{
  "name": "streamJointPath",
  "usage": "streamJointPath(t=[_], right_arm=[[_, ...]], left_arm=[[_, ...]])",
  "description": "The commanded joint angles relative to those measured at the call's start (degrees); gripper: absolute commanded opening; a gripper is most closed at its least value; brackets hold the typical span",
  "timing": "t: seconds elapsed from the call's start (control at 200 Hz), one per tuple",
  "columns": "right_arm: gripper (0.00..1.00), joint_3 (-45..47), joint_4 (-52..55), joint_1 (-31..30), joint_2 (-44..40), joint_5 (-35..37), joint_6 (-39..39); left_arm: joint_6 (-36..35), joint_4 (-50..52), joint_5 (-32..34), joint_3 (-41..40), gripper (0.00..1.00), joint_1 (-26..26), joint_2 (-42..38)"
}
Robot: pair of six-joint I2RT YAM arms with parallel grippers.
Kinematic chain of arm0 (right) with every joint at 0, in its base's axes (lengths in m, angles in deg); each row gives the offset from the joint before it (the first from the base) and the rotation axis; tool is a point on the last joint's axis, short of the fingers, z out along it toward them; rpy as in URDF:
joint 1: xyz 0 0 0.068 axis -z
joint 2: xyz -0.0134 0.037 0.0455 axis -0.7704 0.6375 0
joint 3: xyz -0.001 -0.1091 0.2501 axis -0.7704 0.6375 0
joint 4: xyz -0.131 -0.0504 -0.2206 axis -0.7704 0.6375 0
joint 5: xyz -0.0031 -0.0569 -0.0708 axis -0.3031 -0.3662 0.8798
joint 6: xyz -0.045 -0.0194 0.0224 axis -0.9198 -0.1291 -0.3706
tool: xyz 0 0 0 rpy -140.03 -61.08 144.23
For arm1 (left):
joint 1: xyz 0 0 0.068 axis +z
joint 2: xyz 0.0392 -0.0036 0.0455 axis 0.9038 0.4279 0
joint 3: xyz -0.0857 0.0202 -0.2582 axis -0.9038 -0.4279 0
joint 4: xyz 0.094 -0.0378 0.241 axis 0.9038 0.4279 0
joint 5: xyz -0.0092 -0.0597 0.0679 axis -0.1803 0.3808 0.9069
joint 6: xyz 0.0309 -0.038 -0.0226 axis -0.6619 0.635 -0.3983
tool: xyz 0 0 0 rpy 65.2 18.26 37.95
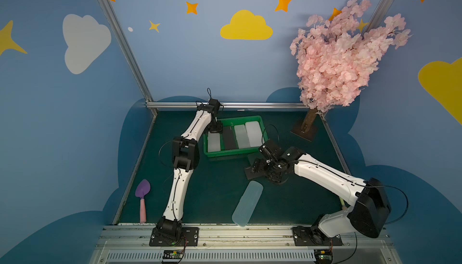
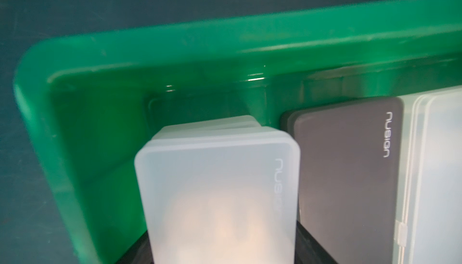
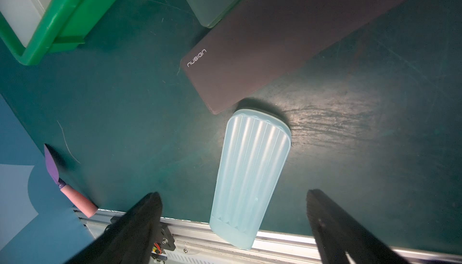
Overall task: Put the pencil case into the storage box
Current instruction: Place the pencil case at the storage box, then adjust the storage box at the center of the board.
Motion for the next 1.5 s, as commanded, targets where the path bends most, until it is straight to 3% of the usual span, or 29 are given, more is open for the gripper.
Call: streamJointPath(t=[0.0, 0.33, 0.491, 0.621, 0.736, 1.186, 1.497], right_arm=[[0.95, -0.20, -0.13, 0.35, 0.87, -0.31, -0.14], [0.95, -0.65, -0.03, 0.21, 1.08, -0.48, -0.31], [0.95, -0.54, 1.22, -0.68, 1.81, -1.22, 2.58], [0.98, -4.67, 9.39, -1.14, 5.42, -1.60, 5.73], [0.98, -5.16, 10.78, -1.62, 8.51, -5.43, 8.88], [0.99, -2.29, 3.09, -2.87, 18.88, -16.97, 16.06], [0.99, -6.80, 4.80, -3.25, 26.35, -21.25, 14.90]], left_arm=[[-0.24, 3.87, -1.48, 1.89, 0.78, -0.16, 1.98], [-0.01, 4.22, -0.40, 1.80, 0.88, 0.10, 0.81], [-0.67, 3.96, -0.63, 1.96, 0.92, -0.28, -4.73], [-1.33, 4.04, -0.68, 1.88, 0.94, -1.21, -10.06], [-1.16, 5.39, -0.22, 0.61, 0.95, -1.53, -14.34], [-1.51, -2.61, 1.25, -27.05, 0.97, 1.81, -35.49], [-0.96, -5.72, -0.99, -35.31, 0.97, 5.01, -40.97]])
